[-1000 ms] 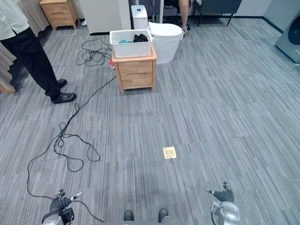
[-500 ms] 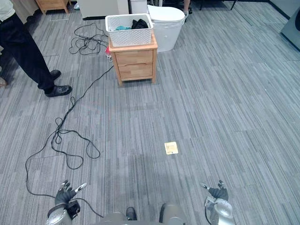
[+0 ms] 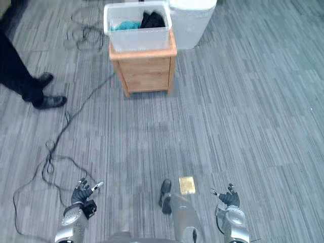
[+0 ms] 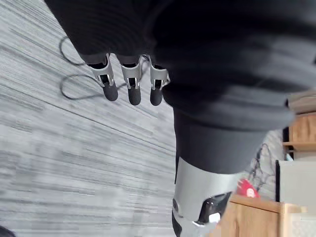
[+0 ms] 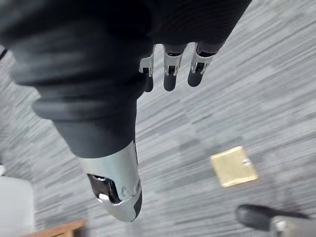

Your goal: Pick up the laundry basket with both hands and put the clothes into the washing machine.

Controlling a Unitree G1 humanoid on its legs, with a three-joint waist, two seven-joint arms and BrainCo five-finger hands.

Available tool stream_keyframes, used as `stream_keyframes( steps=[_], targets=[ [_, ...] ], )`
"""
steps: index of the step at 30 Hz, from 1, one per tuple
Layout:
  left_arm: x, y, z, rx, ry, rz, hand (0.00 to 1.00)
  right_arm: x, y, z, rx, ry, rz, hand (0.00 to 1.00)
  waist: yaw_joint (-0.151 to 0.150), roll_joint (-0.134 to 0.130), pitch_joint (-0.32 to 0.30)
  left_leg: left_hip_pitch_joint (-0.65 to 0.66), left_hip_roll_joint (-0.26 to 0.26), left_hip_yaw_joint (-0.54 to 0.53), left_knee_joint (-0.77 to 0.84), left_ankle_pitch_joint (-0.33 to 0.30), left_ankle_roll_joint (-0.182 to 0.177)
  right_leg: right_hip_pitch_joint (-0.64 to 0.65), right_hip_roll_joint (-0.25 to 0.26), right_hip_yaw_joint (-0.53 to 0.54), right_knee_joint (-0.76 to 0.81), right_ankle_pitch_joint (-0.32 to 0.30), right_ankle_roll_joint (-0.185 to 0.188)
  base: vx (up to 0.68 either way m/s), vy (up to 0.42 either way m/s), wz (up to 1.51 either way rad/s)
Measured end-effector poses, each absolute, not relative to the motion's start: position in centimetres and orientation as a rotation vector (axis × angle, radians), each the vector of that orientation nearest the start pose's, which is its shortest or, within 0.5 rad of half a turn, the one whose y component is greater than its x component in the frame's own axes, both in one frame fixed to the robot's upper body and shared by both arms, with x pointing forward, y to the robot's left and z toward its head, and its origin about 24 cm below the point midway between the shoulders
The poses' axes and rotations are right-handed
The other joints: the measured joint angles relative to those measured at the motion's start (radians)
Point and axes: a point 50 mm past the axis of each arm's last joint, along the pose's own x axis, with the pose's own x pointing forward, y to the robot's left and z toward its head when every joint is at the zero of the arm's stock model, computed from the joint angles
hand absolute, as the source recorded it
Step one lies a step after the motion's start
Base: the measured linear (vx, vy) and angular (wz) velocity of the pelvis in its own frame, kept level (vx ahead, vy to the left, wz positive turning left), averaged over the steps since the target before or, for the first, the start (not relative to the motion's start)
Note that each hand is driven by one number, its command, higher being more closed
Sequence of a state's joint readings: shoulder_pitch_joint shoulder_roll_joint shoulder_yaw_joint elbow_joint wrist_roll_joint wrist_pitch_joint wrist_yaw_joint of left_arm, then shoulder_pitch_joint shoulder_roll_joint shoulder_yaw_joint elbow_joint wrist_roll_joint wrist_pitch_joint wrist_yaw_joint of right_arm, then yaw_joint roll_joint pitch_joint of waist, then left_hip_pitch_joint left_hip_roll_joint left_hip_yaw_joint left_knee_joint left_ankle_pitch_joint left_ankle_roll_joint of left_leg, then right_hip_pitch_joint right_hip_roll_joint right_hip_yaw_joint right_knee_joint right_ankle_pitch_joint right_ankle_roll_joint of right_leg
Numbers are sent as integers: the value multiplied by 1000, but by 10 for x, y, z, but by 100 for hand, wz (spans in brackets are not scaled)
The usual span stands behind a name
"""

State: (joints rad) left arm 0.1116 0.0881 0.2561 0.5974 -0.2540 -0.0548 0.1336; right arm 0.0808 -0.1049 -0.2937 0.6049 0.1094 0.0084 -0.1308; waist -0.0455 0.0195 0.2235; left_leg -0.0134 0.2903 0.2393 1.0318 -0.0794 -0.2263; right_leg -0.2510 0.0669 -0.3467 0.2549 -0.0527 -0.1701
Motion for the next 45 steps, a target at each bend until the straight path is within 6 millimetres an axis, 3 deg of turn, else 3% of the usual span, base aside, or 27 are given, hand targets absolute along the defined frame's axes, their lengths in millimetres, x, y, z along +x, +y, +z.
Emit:
stream_keyframes(
  steps=[1, 2, 5, 8, 9, 11, 12, 13, 14, 15, 16, 17, 18, 20, 25, 26, 27, 28, 29, 31, 33, 36, 38, 40, 41, 43, 45],
  targets=[
    [161, 240, -97, -182, 609, 525, 0, 167, -251, -93, 45, 644, -499, 0, 10, -3, 2, -33, 27, 30, 72, -15, 26, 47, 7, 7, -19, -1, 0, 755, -154, -41],
    [160, 239, -97, -188, 602, 527, 0, 175, -251, -85, 40, 599, -491, 0, 31, -21, 9, -117, 63, 113, 143, -58, 94, 149, 8, 32, -70, -3, 4, 599, -116, -39],
    [153, 240, -97, -218, 598, 569, 0, 178, -254, -79, 37, 564, -499, 0, 63, -31, -1, -269, 112, 236, 27, -112, 175, 292, 8, 47, -193, -50, 82, 562, -78, -42],
    [145, 237, -102, -239, 623, 587, 0, 173, -254, -82, 35, 589, -505, 0, 73, -22, -6, -340, 59, 261, -425, -99, 165, 402, -9, 36, -262, -89, 114, 492, 63, -17],
    [144, 233, -103, -248, 632, 581, 0, 163, -256, -86, 25, 614, -515, 0, 75, -19, -15, -337, 3, 233, -620, -51, 139, 435, -28, 22, -255, -134, 137, 520, 172, 13],
    [140, 228, -107, -252, 653, 576, 0, 146, -260, -94, 17, 662, -546, 0, 72, -5, -39, -335, -43, 187, -761, 31, 166, 479, -41, 16, -234, -196, 188, 548, 262, 9],
    [135, 230, -108, -240, 667, 581, 0, 141, -257, -98, 25, 684, -552, 0, 77, -6, -62, -324, -69, 164, -746, 118, 208, 496, -73, 21, -197, -244, 216, 725, 370, 2],
    [133, 231, -109, -221, 679, 567, 0, 132, -248, -106, 55, 724, -559, 0, 69, -53, -92, -319, -116, 166, -680, 47, 241, 470, -158, 19, -49, -300, 277, 770, 358, 5],
    [134, 229, -109, -214, 679, 555, 0, 131, -245, -108, 59, 734, -557, 0, 69, -56, -91, -310, -125, 166, -659, 18, 252, 442, -188, 20, 46, -304, 285, 621, 283, 10],
    [135, 226, -110, -193, 689, 523, 0, 130, -239, -112, 68, 754, -542, 0, 66, -69, -92, -267, -147, 173, -636, -36, 255, 353, -252, 47, 301, -276, 292, 595, 272, 7],
    [131, 227, -113, -174, 716, 513, 0, 134, -231, -116, 72, 771, -517, 0, 57, -83, -89, -212, -168, 183, -632, -76, 266, 265, -312, 89, 562, -176, 255, 458, 216, 5],
    [131, 228, -113, -171, 721, 513, 0, 135, -229, -116, 73, 773, -511, 0, 53, -86, -88, -196, -170, 189, -632, -86, 270, 243, -322, 98, 613, -170, 245, 571, 199, 2],
    [129, 230, -114, -165, 733, 518, 0, 140, -224, -117, 69, 778, -484, 0, 45, -85, -83, -132, -172, 199, -640, -114, 272, 166, -352, 117, 775, -181, 227, 548, 140, -17],
    [129, 232, -114, -159, 733, 523, 0, 153, -218, -114, 62, 755, -445, 0, 40, -63, -69, -6, -169, 215, -720, -120, 266, 81, -351, 104, 839, -202, 194, 505, 104, -25],
    [134, 240, -112, -144, 721, 531, 0, 170, -217, -106, 54, 701, -415, 0, 16, -60, -64, 176, -155, 219, -847, -129, 234, -86, -258, 45, 422, -192, 202, 478, -42, 10],
    [130, 245, -113, -127, 734, 537, 0, 167, -218, -107, 51, 712, -412, 0, 2, -80, -71, 199, -183, 194, -866, -127, 200, -74, -217, 63, 174, -80, 215, 449, -143, 53],
    [129, 243, -116, -137, 749, 538, 0, 158, -225, -111, 33, 740, -423, 0, -7, -106, -69, 239, -196, 145, -877, -142, 169, -63, -200, 124, 118, 74, 172, 472, -142, 32],
    [129, 236, -119, -154, 761, 533, 0, 158, -228, -111, 23, 746, -424, 0, 9, -78, -66, 255, -177, 139, -879, -148, 157, -67, -180, 121, 147, 68, 161, 458, -146, -4],
    [126, 232, -121, -166, 769, 531, 0, 156, -233, -111, 13, 749, -433, 0, 13, -60, -69, 249, -153, 123, -838, -149, 150, -69, -173, 126, 172, -3, 167, 483, -200, -4],
    [129, 228, -120, -179, 758, 524, 0, 154, -231, -108, 21, 727, -435, 0, -3, -44, -60, 147, -71, 88, -564, -143, 122, -27, -164, 84, 188, -80, 166, 411, -223, 35],
    [130, 225, -117, -193, 739, 524, 0, 147, -228, -109, 31, 731, -440, 0, 15, -26, -54, 12, 57, 58, -185, -93, 97, 64, -112, 71, 173, -122, 139, 292, -152, 0],
    [124, 228, -118, -194, 750, 542, 0, 150, -223, -106, 49, 708, -439, 0, 34, -49, -58, -91, 97, 103, -35, -124, 144, 140, -102, 86, 148, -162, 121, 332, -79, -27],
    [121, 232, -117, -198, 744, 567, 0, 153, -222, -105, 55, 702, -438, 0, 41, -58, -66, -128, 87, 150, -189, -154, 173, 178, -103, 102, 98, -153, 137, 322, 1, -23],
    [122, 234, -116, -201, 737, 579, 0, 154, -222, -104, 60, 696, -444, 0, 43, -57, -68, -118, 43, 156, -473, -153, 162, 202, -120, 109, 75, -145, 152, 348, 71, -18],
    [124, 234, -116, -206, 732, 580, 0, 154, -223, -104, 66, 696, -454, 0, 42, -56, -68, -107, 21, 154, -569, -135, 149, 207, -125, 109, 75, -144, 157, 321, 137, -5],
    [123, 235, -116, -215, 732, 592, 0, 149, -231, -105, 76, 702, -501, 0, 34, -51, -88, -39, -52, 148, -811, 23, 116, 237, -159, 122, 64, -166, 212, 346, 194, -1],
    [125, 237, -114, -209, 722, 592, 0, 151, -232, -100, 71, 680, -502, 0, 29, -55, -97, -14, -82, 150, -850, 23, 116, 253, -177, 124, 37, -160, 225, 205, 146, 1]
  ],
)
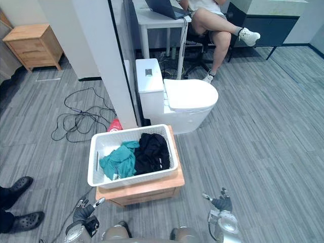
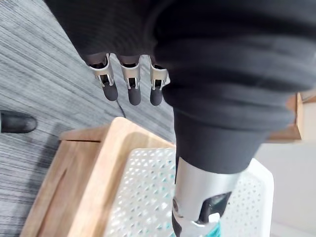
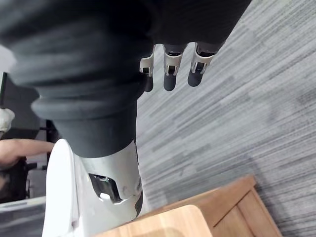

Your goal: Pick up the laundry basket with both hands and put the clothes into the washing machine.

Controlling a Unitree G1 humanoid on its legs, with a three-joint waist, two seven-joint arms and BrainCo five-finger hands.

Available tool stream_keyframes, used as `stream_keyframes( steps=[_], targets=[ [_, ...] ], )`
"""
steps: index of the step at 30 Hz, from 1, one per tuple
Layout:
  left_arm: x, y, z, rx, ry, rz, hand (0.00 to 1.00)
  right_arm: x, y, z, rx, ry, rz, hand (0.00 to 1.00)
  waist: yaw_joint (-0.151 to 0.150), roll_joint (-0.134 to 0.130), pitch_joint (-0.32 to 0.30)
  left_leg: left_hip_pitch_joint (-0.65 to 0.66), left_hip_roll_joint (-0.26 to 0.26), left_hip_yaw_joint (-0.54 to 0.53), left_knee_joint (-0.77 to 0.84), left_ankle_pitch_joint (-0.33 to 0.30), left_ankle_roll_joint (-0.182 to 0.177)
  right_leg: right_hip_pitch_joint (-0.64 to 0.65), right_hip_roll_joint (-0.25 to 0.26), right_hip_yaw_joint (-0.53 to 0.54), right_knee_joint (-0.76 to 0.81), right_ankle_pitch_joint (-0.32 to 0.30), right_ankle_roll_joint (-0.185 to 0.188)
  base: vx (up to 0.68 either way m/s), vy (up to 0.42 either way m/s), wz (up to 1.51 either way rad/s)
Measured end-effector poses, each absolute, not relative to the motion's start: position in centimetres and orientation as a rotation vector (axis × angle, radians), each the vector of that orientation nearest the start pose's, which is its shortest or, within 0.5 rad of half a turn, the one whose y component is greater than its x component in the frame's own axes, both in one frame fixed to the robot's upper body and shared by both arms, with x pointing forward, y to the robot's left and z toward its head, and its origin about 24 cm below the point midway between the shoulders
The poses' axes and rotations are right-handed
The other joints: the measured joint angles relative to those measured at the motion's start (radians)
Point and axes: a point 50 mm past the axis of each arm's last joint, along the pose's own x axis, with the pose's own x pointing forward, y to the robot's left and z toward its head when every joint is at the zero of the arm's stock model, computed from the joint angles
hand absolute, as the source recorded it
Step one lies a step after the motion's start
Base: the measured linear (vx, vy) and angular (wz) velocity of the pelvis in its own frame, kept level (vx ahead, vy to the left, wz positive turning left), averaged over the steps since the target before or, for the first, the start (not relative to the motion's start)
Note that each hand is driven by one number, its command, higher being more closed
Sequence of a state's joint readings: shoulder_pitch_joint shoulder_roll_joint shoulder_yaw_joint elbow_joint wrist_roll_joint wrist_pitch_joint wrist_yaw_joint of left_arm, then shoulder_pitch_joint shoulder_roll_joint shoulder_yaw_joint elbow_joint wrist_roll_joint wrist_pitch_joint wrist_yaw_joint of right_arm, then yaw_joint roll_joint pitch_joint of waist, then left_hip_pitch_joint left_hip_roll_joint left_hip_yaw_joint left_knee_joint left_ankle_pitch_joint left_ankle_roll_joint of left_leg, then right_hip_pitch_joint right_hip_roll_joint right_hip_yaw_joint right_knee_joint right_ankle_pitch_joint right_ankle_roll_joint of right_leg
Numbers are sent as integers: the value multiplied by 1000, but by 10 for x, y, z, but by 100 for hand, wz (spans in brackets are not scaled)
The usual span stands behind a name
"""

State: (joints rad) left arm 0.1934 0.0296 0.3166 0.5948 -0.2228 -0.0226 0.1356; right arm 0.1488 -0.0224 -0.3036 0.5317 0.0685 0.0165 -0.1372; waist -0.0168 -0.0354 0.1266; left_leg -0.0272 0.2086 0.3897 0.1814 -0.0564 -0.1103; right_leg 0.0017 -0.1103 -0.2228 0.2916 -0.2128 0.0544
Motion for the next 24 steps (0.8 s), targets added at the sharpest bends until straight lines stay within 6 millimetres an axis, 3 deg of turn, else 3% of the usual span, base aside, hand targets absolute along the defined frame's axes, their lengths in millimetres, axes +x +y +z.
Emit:
stream_keyframes(
  steps=[3, 5, 11, 16, 20, 24],
  targets=[
    [133, 247, -104, -178, 668, 594, 0, 170, -235, -79, 54, 563, -498, 0, -12, 3, -6, 38, -46, 21, -64, 1, 2, 35, -19, 12, -78, 24, 38, 167, 129, -10],
    [137, 252, -98, -160, 637, 603, 0, 178, -237, -70, 32, 512, -497, 0, -22, 11, -13, 51, -57, 21, -87, 2, 3, 53, -23, 12, -104, 31, 44, 130, 47, -1],
    [144, 257, -90, -130, 592, 620, 0, 198, -236, -58, -118, 469, -386, 0, -23, 45, -34, 101, -57, 22, -149, 8, -2, 85, 3, 31, -139, 53, 31, 97, -4, -8],
    [159, 256, -85, -18, 586, 531, 0, 217, -229, -54, -247, 462, -282, 0, -24, 45, -34, 104, -49, 20, -160, 31, 0, 81, 8, 34, -142, 76, 15, 38, -24, -3],
    [180, 258, -78, 68, 567, 485, 0, 244, -226, -43, -345, 423, -215, 0, -23, 54, -27, 88, -49, 21, -174, 56, 4, 55, 9, 40, -146, 107, 7, -20, 4, -6],
    [200, 246, -75, 100, 547, 438, 0, 276, -216, -23, -400, 346, -185, 0, -23, 88, 3, 26, -54, 23, -165, 59, 8, -23, 3, 61, -132, 127, 15, -69, 39, -12]
  ],
)
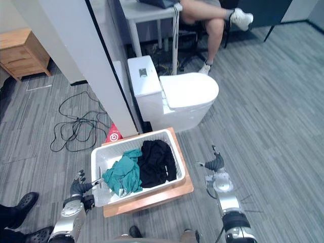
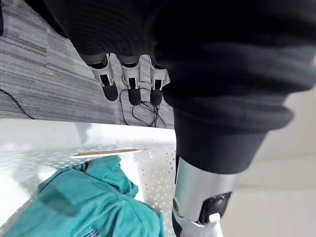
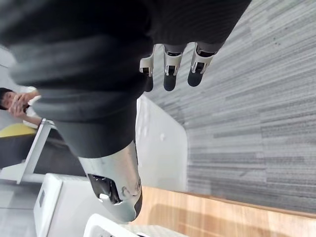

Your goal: Pick up the laundry basket with both hands and put the clothes into the washing machine.

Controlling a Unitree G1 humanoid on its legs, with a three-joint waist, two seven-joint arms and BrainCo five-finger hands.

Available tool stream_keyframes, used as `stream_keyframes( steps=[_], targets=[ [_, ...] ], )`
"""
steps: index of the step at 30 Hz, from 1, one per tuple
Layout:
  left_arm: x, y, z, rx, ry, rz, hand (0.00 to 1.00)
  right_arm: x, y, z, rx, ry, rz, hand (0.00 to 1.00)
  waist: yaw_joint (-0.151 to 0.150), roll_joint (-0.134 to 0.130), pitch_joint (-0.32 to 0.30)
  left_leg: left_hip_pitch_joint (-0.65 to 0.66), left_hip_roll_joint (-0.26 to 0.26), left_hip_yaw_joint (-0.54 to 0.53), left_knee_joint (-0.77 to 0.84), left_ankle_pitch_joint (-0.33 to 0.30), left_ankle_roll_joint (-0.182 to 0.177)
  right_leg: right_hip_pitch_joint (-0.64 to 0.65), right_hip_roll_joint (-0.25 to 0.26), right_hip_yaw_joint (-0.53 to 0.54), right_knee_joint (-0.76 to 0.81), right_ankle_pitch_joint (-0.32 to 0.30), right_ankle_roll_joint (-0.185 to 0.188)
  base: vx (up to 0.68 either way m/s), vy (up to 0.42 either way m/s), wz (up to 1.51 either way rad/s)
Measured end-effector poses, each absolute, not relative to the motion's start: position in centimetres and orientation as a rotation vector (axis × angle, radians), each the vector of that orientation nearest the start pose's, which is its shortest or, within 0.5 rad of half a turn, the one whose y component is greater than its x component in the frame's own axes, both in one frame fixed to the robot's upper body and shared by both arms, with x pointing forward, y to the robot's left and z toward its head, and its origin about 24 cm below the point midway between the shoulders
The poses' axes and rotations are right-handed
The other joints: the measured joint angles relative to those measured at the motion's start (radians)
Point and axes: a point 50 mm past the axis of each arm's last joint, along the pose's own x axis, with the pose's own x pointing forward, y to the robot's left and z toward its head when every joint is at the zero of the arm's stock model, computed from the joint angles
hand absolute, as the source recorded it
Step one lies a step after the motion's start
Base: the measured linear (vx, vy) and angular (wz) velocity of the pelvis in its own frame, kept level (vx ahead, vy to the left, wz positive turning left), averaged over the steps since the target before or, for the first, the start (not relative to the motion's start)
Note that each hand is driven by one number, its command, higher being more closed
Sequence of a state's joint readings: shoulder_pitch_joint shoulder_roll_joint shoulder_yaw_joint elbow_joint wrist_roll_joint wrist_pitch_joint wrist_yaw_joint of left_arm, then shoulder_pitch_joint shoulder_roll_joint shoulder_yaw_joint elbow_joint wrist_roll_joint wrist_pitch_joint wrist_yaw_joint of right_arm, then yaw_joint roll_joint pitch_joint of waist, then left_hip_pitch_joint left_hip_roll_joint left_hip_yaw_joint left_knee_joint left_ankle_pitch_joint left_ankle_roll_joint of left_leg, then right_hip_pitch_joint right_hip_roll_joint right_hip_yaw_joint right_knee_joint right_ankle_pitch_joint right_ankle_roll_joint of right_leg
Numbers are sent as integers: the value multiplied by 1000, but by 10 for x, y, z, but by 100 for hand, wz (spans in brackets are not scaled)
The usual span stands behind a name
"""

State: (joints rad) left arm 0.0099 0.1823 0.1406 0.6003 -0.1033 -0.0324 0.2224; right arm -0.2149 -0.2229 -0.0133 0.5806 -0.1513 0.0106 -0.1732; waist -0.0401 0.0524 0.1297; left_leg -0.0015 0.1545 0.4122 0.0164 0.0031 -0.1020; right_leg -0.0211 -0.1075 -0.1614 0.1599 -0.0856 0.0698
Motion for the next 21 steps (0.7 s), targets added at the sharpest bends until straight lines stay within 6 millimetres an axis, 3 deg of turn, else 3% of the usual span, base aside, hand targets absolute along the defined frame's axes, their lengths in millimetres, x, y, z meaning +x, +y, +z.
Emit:
stream_keyframes(
  steps=[5, 8, 12, 18, 19, 20, 21],
  targets=[
    [230, 239, -60, 105, 477, 424, 0, 315, -188, 7, -422, 238, -112, 0, 4, 9, 90, -110, 9, -3, 87, -3, 4, -107, -6, 17, 60, 0, 0, -146, -8, -8],
    [247, 238, -53, 106, 457, 433, 0, 336, -179, 25, -425, 189, -128, 0, 10, 18, 146, -171, 20, -7, 121, -17, 26, -171, -1, 27, 86, -2, 2, -166, -24, -11],
    [266, 237, -41, 115, 423, 446, 0, 340, -169, 18, -403, 240, -139, 0, 21, 1, 197, -251, 17, -27, 177, -22, 36, -250, -18, 27, 147, -32, 22, -163, -11, 4],
    [285, 233, -31, 126, 401, 450, 0, 354, -139, 24, -358, 254, -104, 0, 29, -3, 235, -324, 15, -62, 191, 1, 50, -321, -34, 1, 193, -35, 17, -141, -4, 16],
    [292, 231, -26, 129, 389, 454, 100, 358, -132, 29, -343, 248, -96, 0, 29, -7, 238, -345, 12, -72, 190, 10, 53, -340, -35, -5, 202, -35, 17, -43, -3, 16],
    [294, 231, -24, 128, 383, 455, 100, 359, -131, 30, -338, 243, -99, 0, 30, -9, 240, -352, 11, -74, 189, 12, 54, -348, -36, -5, 206, -35, 17, -29, -10, 17],
    [298, 229, -22, 129, 377, 450, 100, 360, -131, 33, -315, 234, -110, 100, 28, -10, 240, -365, 8, -79, 189, 16, 57, -357, -36, -8, 207, -35, 17, 15, -6, 9]
  ],
)
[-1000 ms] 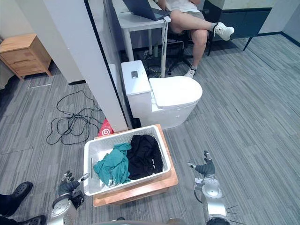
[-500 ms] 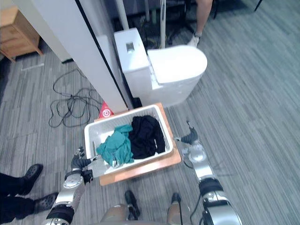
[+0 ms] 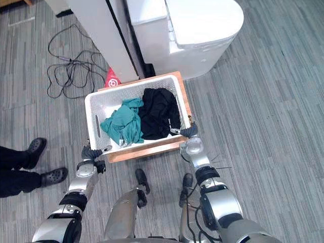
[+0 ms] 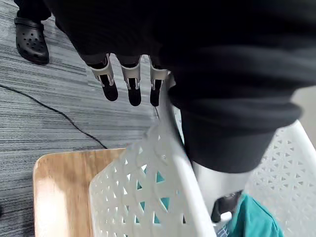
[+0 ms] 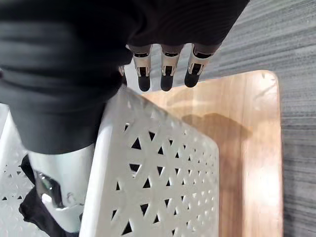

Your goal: Pick up the laundry basket with both hands and put the clothes into the washing machine.

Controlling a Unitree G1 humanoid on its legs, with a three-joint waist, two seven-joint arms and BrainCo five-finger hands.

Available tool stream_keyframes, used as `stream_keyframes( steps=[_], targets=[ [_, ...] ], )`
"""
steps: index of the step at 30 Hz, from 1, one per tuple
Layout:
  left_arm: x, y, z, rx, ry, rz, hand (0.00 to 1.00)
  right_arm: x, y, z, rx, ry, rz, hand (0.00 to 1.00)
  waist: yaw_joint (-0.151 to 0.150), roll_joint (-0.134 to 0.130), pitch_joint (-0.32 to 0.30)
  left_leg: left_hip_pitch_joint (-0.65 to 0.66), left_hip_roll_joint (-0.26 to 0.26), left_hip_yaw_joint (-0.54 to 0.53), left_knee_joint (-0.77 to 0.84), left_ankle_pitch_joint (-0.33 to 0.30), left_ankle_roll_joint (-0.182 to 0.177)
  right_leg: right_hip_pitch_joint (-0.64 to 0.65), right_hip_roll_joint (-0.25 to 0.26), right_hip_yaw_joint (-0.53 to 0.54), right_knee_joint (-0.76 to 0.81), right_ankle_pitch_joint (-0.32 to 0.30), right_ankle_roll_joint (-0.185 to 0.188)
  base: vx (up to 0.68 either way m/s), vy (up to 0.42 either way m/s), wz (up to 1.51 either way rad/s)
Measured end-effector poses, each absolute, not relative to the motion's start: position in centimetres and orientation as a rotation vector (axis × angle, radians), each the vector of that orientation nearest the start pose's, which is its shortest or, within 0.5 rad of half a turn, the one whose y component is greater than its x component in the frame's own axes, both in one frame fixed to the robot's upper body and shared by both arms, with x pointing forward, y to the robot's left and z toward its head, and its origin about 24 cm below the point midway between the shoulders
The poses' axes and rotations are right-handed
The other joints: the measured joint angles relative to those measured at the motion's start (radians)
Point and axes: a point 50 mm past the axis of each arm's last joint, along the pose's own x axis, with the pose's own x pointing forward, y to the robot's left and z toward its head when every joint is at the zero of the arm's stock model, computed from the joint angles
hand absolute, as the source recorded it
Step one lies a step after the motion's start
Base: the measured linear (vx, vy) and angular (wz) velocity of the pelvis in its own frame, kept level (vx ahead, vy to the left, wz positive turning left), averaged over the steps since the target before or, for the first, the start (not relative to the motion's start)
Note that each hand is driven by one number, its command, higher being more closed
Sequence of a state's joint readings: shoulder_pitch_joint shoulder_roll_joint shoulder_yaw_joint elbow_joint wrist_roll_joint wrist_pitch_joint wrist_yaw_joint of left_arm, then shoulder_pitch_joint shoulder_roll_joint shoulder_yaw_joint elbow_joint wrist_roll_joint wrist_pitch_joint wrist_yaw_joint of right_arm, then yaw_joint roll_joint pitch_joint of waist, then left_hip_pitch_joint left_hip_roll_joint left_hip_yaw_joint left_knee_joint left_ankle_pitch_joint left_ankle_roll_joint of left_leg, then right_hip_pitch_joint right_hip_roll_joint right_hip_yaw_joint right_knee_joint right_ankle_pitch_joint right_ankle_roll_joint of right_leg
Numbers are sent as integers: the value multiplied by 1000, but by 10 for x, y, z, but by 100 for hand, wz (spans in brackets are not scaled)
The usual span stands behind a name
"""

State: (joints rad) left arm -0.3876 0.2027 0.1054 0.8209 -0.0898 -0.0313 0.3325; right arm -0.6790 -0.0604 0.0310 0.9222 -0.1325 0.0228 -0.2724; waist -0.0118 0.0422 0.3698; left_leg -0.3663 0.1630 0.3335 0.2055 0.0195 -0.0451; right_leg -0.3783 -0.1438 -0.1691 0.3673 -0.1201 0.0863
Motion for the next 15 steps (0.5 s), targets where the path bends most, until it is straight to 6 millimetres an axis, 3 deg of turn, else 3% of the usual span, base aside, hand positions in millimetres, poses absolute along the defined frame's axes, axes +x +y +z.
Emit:
stream_keyframes(
  steps=[8, 15],
  targets=[
    [314, 231, -3, 144, 322, 476, 100, 366, -130, 49, -213, 165, -128, 100, 0, -6, 26, -29, -4, -10, 1, 4, 1, -29, -11, -11, 14, -2, -1, 25, 0, 4],
    [321, 236, 13, 135, 252, 484, 100, 368, -143, 64, -143, 102, -164, 100, 4, -6, 62, -29, 3, -6, 7, 4, 1, -28, -10, 0, 15, -1, -1, 31, -5, -2]
  ],
)
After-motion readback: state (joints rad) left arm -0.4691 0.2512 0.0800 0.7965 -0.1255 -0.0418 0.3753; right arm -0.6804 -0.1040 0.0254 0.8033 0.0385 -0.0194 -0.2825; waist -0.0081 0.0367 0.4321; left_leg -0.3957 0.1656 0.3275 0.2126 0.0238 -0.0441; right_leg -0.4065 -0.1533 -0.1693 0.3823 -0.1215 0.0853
